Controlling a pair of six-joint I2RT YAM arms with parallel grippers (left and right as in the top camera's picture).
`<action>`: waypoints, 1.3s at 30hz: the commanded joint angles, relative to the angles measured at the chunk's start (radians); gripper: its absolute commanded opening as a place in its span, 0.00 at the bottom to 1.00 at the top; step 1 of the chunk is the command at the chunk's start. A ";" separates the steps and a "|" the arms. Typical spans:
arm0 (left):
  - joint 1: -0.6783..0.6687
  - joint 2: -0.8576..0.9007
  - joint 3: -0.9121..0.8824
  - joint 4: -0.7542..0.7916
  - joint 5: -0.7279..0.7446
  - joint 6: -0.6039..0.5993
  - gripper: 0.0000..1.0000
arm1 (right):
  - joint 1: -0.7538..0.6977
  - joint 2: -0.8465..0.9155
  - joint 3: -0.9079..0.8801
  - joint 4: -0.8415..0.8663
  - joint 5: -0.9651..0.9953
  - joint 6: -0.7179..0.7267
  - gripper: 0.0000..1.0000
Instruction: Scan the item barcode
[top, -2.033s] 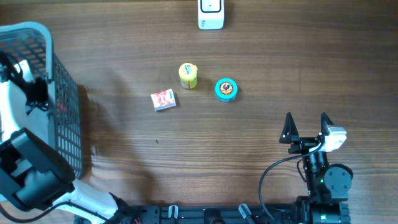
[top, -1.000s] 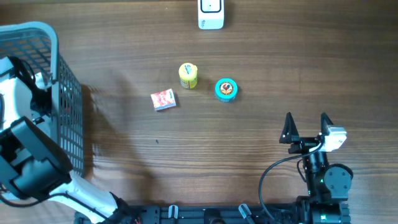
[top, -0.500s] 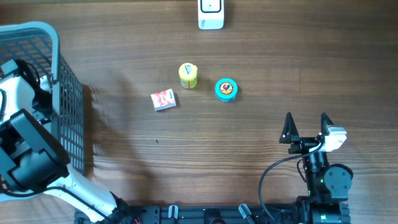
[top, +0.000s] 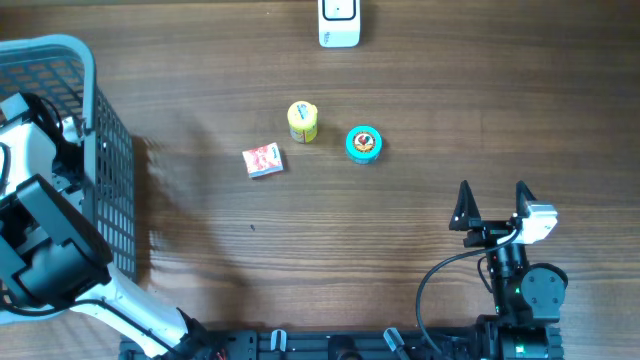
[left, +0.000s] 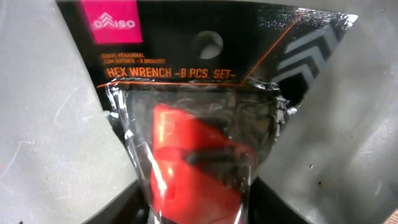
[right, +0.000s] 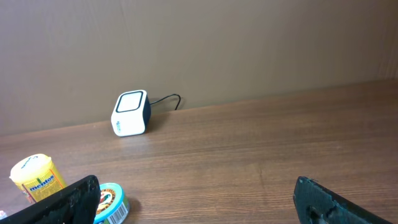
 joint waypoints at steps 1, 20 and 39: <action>-0.004 0.045 -0.008 0.012 0.005 0.000 0.37 | 0.004 -0.005 -0.001 0.002 0.007 0.008 1.00; -0.004 0.045 -0.008 0.012 -0.038 0.000 0.20 | 0.004 -0.005 -0.001 0.002 0.007 0.008 1.00; -0.004 -0.039 -0.005 0.008 -0.037 0.000 0.22 | 0.004 -0.005 -0.001 0.002 0.007 0.008 1.00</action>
